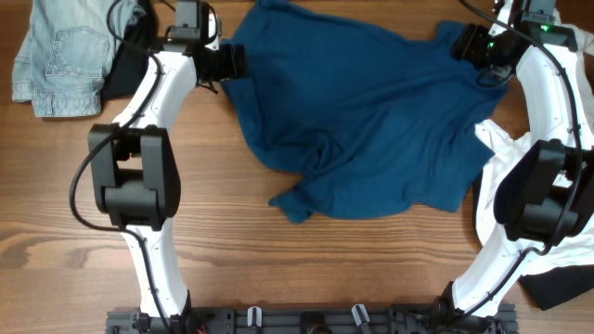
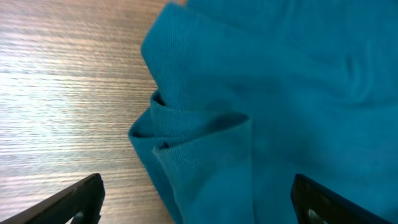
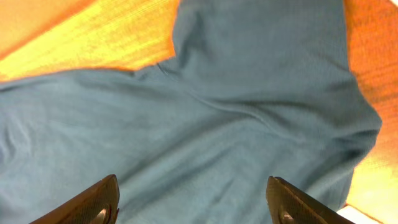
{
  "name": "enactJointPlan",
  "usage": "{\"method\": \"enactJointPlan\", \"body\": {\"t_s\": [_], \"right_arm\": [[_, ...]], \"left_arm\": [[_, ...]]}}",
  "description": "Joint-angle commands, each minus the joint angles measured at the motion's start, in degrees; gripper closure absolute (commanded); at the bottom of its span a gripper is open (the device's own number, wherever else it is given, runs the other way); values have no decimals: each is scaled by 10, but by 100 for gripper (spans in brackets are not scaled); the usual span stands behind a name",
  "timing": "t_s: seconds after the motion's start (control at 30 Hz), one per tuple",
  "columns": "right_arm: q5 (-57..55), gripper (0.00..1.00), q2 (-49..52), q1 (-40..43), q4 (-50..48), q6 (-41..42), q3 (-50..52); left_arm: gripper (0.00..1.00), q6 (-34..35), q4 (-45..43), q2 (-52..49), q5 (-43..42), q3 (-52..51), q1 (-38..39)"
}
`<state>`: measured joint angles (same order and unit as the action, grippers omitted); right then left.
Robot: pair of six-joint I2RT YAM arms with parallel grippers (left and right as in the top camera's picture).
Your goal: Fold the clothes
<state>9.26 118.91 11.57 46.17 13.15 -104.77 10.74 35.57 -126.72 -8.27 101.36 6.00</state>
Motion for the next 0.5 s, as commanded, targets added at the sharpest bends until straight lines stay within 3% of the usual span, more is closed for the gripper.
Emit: {"method": "enactJointPlan", "body": {"t_s": [0.0, 0.23, 0.37, 0.47], "right_arm": [[9, 24, -4, 2, 6, -12, -8], [9, 24, -4, 2, 9, -12, -8], [9, 24, -4, 2, 10, -12, -8], [9, 24, -4, 2, 15, -12, -8]], "left_arm": [[6, 5, -17, -26, -14, 1, 1], [18, 38, -44, -39, -39, 1, 3], [40, 55, -46, -39, -39, 1, 3], [51, 65, -35, -39, -39, 1, 3]]}}
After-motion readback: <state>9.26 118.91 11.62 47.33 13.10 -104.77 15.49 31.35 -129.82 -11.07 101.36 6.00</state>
